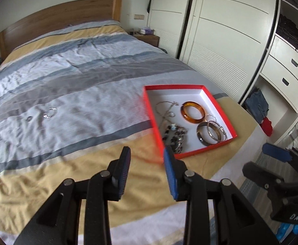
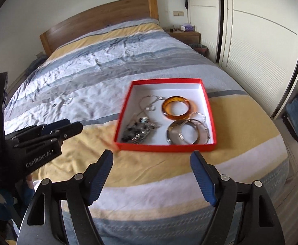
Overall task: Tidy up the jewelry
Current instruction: 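Pull both open tools back from the box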
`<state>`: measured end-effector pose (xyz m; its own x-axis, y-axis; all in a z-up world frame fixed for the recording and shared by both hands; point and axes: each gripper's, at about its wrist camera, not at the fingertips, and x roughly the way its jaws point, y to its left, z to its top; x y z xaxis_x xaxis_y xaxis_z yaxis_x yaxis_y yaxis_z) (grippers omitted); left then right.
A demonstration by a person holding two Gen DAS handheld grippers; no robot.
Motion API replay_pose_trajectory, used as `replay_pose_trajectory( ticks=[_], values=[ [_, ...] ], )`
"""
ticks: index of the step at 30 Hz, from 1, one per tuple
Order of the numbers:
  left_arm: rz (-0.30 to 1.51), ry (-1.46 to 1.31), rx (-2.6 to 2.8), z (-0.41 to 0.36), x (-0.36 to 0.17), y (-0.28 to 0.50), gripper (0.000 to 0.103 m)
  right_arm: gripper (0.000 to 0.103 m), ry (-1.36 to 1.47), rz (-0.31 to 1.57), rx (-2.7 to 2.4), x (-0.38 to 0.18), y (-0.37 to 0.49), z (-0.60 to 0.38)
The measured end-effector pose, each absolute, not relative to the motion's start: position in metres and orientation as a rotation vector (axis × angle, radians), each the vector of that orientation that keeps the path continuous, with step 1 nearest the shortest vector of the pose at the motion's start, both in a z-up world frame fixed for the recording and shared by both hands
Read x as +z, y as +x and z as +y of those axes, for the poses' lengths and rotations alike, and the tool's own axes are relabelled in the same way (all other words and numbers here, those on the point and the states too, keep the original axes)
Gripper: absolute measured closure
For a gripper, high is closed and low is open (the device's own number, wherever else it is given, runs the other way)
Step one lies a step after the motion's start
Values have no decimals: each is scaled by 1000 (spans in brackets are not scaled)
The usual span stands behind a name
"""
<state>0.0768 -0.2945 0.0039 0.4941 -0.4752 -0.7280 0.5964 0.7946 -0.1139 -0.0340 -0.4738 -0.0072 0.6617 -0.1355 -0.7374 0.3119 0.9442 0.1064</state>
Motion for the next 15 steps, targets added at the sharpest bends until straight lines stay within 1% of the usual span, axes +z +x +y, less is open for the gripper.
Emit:
replay_pose_trajectory(
  ticks=[1,2,7,11,15],
  values=[
    [825,156,-642,-281,9,71,70,21,227,801,-245,-3,-40,-461],
    [819,151,-636,-270,13,66,68,16,223,789,-233,2,-45,-448],
    [793,151,-610,-220,25,41,67,0,203,749,-175,21,-65,-395],
    [826,135,-594,-181,28,26,67,0,168,733,-158,29,-77,-360],
    [811,133,-558,-150,30,12,67,0,151,710,-161,30,-89,-335]
  ],
)
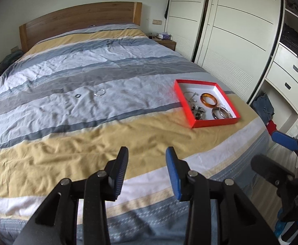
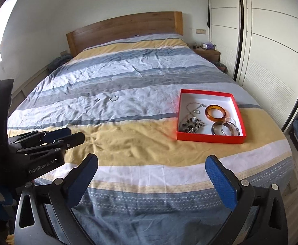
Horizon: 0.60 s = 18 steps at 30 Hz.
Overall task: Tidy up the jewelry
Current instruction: 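Pull both open tools back from the box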
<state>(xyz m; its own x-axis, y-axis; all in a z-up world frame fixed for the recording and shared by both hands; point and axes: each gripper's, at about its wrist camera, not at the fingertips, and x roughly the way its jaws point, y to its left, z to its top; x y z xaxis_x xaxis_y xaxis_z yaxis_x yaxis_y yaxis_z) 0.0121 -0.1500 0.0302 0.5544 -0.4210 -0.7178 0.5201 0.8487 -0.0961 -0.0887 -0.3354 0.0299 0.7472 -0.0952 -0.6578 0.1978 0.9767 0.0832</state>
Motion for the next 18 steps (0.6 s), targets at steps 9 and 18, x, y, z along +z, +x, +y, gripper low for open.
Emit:
replay_pose_trajectory(
  ticks=[9,18],
  values=[
    [753,121,-463,-99,39,-13,49,0,133,717,-175,18,-108,-307],
    [709,89,-419,-63,52,-39,43,0,112,704,-187,18,-128,-289]
  ],
)
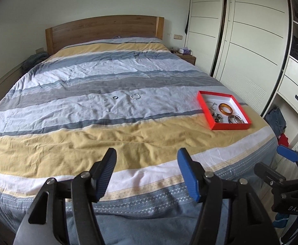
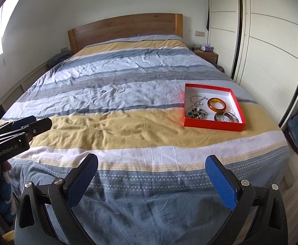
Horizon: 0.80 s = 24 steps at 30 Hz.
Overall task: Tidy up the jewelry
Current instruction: 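Pull both open tools back from the box, then move both open tools toward the last two rings on the bed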
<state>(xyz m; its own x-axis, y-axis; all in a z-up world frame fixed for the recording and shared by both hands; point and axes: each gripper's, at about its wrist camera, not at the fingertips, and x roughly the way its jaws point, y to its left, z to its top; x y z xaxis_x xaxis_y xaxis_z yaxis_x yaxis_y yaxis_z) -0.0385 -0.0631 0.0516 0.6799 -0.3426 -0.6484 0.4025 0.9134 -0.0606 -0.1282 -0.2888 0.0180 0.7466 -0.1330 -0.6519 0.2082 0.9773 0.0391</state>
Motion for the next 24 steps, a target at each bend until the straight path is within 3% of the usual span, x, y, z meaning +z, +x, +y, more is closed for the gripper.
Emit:
replay_pose_trajectory(
  ticks=[15,24],
  values=[
    [678,55,-361,-11,55,-52,43,0,66,662,-113,29,-134,-249],
    [742,10,-281,11,42,27,43,0,45,707,-58,29,-78,-245]
  ],
)
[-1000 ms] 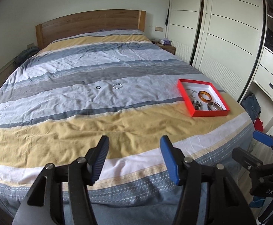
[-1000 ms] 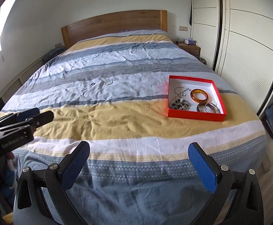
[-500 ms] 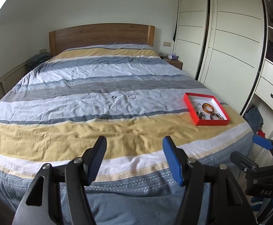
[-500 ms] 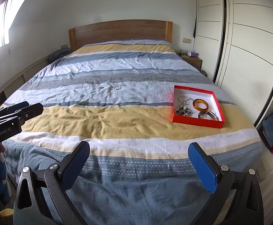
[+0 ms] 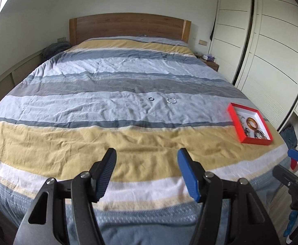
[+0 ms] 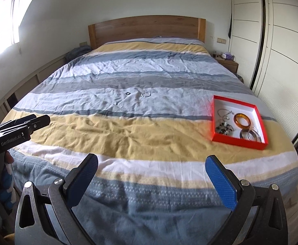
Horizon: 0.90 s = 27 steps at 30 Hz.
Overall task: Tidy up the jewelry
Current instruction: 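Move both open tools toward the last two rings on the bed, then grasp the small silver ring with the left tool while the right tool grasps the twisted silver hoop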
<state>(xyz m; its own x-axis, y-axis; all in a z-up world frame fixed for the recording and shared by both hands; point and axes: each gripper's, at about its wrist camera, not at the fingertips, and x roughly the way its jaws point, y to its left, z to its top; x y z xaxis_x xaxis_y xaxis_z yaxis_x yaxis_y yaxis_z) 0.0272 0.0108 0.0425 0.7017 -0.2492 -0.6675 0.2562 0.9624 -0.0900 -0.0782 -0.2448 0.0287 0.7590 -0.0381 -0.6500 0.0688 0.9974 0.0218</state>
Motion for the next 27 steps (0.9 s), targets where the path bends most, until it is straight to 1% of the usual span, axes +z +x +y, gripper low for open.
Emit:
replay_pose_trajectory(
  ticks=[8,15,19,23,25,27],
  values=[
    [762,26,-291,-11,21,139,43,0,37,741,-7,24,30,-260],
    [814,18,-331,-42,-17,237,44,2,95,790,64,-13,155,-285],
    [832,61,-351,-67,-45,279,44,7,96,797,94,-39,207,-294],
    [849,92,-338,-86,-75,317,44,21,87,822,139,-70,253,-300],
    [854,109,-334,-91,-86,332,46,27,65,836,167,-83,274,-298],
    [861,129,-333,-97,-98,345,49,29,40,845,195,-95,290,-296]
  ],
)
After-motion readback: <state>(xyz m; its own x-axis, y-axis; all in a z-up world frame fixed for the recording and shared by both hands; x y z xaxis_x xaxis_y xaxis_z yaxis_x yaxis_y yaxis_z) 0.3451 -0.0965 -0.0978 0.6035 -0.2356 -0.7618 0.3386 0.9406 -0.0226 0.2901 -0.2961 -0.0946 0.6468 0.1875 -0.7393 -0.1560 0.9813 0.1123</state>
